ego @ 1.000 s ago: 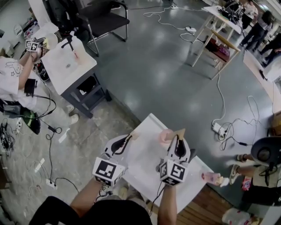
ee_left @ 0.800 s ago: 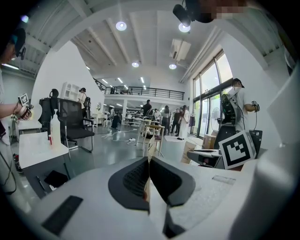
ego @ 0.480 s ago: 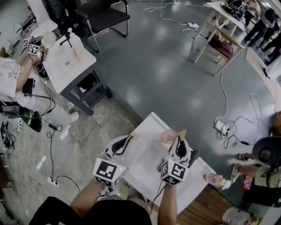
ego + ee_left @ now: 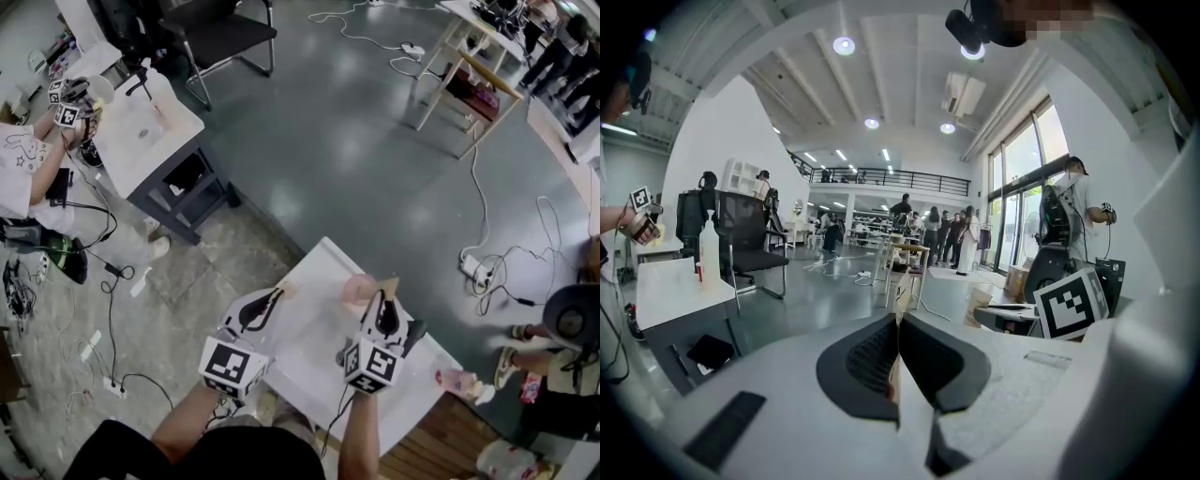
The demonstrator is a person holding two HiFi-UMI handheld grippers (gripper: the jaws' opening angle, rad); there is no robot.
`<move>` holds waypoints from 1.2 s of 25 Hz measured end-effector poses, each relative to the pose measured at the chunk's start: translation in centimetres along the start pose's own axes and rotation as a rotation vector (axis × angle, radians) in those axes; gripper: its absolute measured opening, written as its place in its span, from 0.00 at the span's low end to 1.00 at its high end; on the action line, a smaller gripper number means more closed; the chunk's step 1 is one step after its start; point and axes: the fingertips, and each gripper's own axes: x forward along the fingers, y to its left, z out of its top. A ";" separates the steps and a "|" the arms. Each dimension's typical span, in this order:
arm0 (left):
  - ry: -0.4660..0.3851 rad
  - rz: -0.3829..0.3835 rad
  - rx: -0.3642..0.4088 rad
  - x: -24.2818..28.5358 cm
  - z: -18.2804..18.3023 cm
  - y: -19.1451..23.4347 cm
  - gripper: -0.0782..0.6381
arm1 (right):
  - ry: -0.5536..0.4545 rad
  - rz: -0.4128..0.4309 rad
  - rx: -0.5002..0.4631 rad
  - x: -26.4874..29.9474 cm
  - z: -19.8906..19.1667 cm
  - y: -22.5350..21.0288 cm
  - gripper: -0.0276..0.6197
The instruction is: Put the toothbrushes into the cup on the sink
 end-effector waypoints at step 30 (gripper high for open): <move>-0.051 0.016 0.027 -2.9 1.7 -1.7 0.12 | -0.038 0.076 0.022 -2.4 1.9 1.5 0.40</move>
